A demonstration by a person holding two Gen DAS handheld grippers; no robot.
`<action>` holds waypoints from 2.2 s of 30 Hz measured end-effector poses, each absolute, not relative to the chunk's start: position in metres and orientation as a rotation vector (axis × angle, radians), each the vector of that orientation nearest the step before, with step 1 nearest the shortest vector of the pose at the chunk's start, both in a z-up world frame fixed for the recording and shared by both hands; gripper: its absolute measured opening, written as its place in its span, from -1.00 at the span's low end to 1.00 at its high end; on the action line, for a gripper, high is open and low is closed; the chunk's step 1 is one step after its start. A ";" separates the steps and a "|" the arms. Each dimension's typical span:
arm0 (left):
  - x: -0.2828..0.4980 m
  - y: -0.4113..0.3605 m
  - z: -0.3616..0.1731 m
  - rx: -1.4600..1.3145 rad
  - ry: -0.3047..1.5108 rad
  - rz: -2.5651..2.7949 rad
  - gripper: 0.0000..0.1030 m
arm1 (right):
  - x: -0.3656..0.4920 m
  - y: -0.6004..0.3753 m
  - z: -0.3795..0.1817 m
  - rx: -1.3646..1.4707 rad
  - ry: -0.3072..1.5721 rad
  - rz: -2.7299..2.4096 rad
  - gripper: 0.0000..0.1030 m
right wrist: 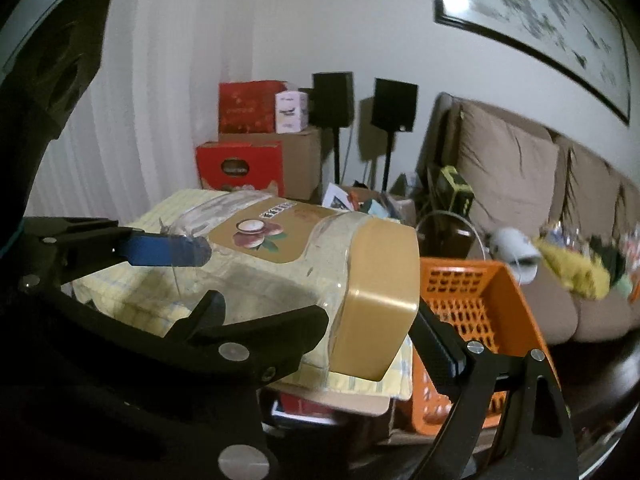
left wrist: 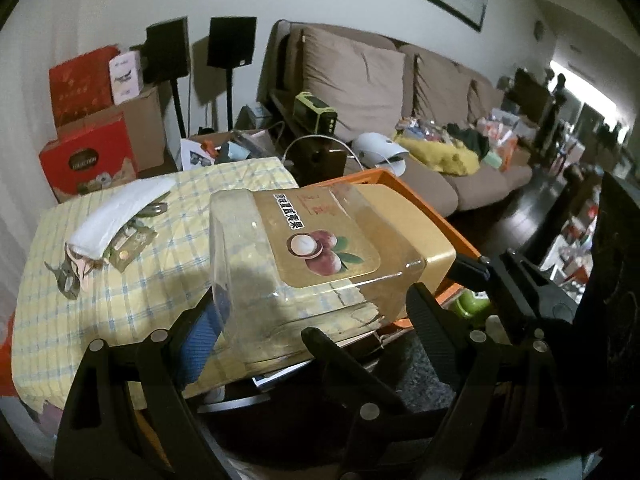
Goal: Organize objects
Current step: 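Lift the container off the table with both grippers toward the orange basket, then carry the held container with both grippers over the orange basket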
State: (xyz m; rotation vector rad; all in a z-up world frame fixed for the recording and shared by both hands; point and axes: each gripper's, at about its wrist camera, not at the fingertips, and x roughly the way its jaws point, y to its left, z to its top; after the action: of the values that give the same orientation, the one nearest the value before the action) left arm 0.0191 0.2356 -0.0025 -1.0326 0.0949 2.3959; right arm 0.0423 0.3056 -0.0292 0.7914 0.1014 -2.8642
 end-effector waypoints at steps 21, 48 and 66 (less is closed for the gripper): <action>0.025 0.284 0.031 -0.913 0.146 2.387 0.69 | 0.058 0.352 0.004 0.729 0.084 -2.944 0.79; 0.010 0.324 0.056 -0.789 0.117 2.388 0.69 | 0.048 0.393 0.036 0.627 0.118 -3.021 0.79; 0.016 0.345 0.062 -0.761 0.130 2.372 0.70 | 0.054 0.413 0.042 0.620 0.071 -3.056 0.80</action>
State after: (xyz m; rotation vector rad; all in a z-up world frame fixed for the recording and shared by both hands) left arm 0.0156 0.3448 0.0624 -0.7613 0.1298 2.3716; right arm 0.0545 0.4133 0.0422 0.6201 0.0709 -3.0564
